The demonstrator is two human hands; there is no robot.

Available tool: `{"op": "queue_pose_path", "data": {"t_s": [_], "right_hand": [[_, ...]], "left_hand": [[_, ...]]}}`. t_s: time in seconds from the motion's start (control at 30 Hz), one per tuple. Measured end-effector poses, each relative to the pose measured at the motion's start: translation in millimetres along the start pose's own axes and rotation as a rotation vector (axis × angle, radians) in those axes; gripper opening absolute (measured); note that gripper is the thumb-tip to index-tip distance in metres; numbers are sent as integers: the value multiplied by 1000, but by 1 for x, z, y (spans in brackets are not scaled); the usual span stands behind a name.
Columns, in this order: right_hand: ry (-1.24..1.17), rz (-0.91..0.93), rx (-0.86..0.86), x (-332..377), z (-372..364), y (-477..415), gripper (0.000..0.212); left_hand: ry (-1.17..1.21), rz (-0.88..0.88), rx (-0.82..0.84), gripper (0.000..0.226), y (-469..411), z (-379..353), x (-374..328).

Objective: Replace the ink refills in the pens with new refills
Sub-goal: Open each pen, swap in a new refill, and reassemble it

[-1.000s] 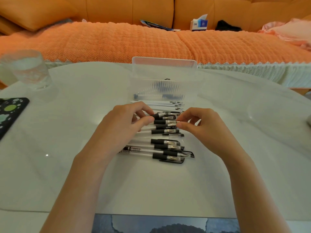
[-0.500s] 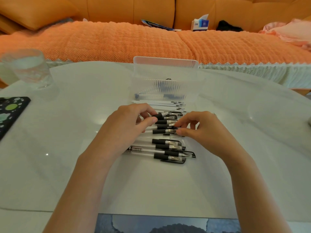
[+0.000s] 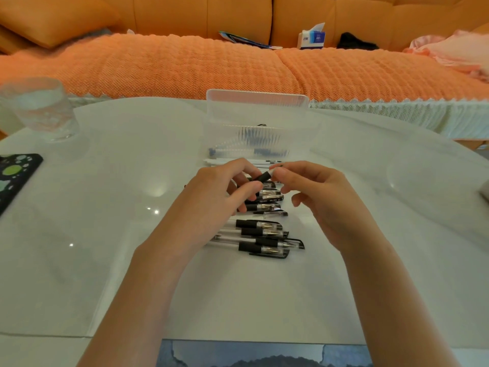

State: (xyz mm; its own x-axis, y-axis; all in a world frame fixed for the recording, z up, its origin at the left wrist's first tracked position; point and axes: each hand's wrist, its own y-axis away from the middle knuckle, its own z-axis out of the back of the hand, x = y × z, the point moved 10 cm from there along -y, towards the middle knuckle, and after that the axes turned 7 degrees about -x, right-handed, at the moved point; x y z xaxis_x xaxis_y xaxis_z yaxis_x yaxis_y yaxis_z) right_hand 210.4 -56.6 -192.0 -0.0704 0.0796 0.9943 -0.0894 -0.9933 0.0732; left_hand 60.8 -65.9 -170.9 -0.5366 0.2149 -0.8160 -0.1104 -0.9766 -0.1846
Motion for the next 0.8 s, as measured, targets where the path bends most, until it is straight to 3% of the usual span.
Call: {"op": "queue_pose_path", "data": {"t_s": [0.2, 0.37, 0.5, 0.63, 0.8], "right_hand": [[-247, 10, -112, 7, 24, -5, 10], [-339, 106, -432, 18, 85, -7, 11], [31, 190, -598, 21, 115, -6, 14], [474, 184, -549, 14, 102, -13, 11], [754, 116, -509, 0, 91, -21, 12]], "left_hand": [[22, 15, 21, 7, 0, 1, 2], [-78, 26, 21, 7, 2, 5, 10], [-87, 36, 7, 7, 2, 10, 14], [-105, 32, 3, 7, 1, 11, 13], [-118, 33, 10, 8, 1, 11, 13]]}}
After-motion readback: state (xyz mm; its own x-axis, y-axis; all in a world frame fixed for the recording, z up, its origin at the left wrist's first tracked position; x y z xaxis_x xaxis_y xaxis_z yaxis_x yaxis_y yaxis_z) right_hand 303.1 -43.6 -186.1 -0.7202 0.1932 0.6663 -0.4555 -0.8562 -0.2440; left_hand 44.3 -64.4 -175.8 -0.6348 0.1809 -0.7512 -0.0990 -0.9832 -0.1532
